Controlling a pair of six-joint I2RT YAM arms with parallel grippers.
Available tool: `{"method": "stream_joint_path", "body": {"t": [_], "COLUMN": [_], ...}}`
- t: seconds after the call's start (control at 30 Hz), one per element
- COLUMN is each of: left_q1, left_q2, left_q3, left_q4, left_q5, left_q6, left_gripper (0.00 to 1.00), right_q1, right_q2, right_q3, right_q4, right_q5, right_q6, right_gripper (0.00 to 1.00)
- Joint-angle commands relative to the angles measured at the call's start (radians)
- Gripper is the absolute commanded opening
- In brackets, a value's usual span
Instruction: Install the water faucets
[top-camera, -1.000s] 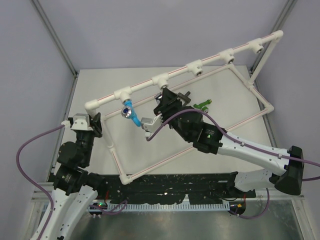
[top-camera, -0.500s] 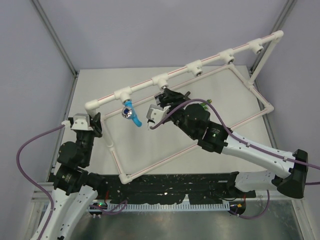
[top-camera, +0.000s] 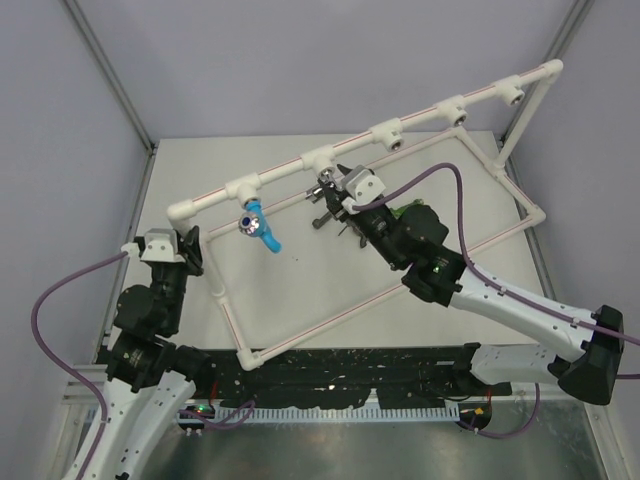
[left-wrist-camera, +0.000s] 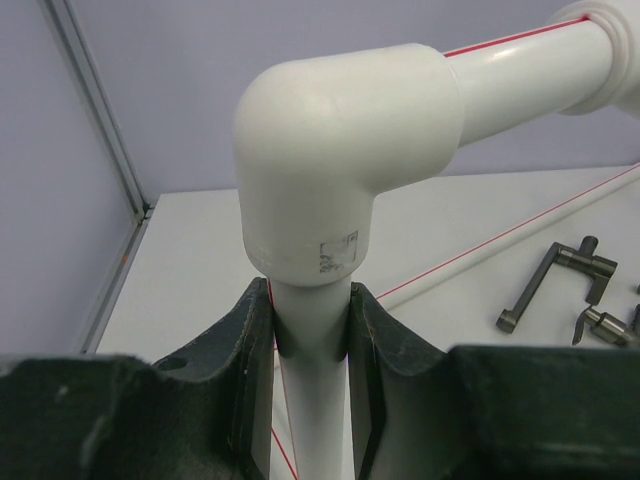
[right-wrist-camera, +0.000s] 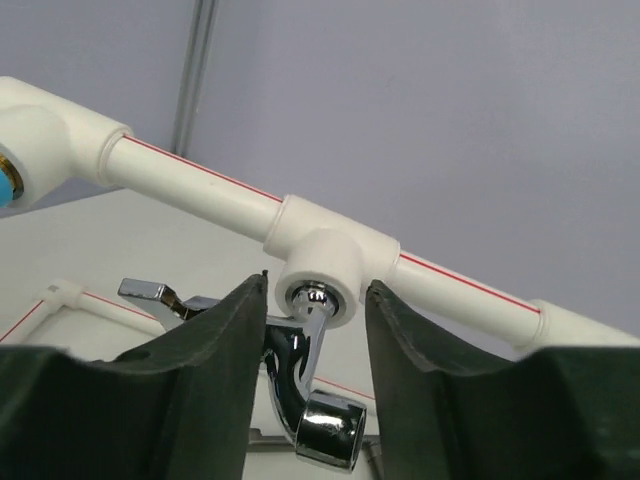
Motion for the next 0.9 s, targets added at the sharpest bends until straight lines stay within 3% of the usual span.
{"method": "stream_joint_path", "body": {"t": [0.0,0.2,0.23,0.37,0.47,0.83,0.87], "left_q1": [0.000,0.003,0.004,0.033,0.092,0.326,0.343], "left_q2": [0.004,0.045,0.061,0.142,0.225,0.653,0.685], "left_q3": [0.000,0.020,0.032,0.086,0.142,0.395,0.424], "left_q4": [-0.045,-0.045,-0.046,-0.043,-0.048,0.062,0.053], "left_q5": [-0.021,-0.070,-0.078,-0.116,-0.120,-0.046,-0.031], "left_q6": [0.031,0.029,0.028,0.006,-0.027,-0.117,-0.129], "left_gripper": [0.00,0.00,0.00,0.00,0.00,0.00,0.02], "right_q1": [-0.001,-0.023,-0.039,-0.101,-0.138,-0.213,-0.213], "right_q2": [-0.056,-0.218,-0.237,-0.354,-0.441,-0.689,-0.702], "right_q3": [-0.037,-0.170,-0.201,-0.273,-0.319,-0.497,-0.506], "right_q4": [0.016,0.007,-0.002,-0.121,-0.261,-0.485,-0.490], "right_q5": [0.032,0.172,0.207,0.270,0.308,0.393,0.402], "right_q6": [0.073,0.091,0.109,0.217,0.304,0.536,0.550], "right_gripper": [0.57,0.70,0.76,0.92,0.97,0.99,0.95]}}
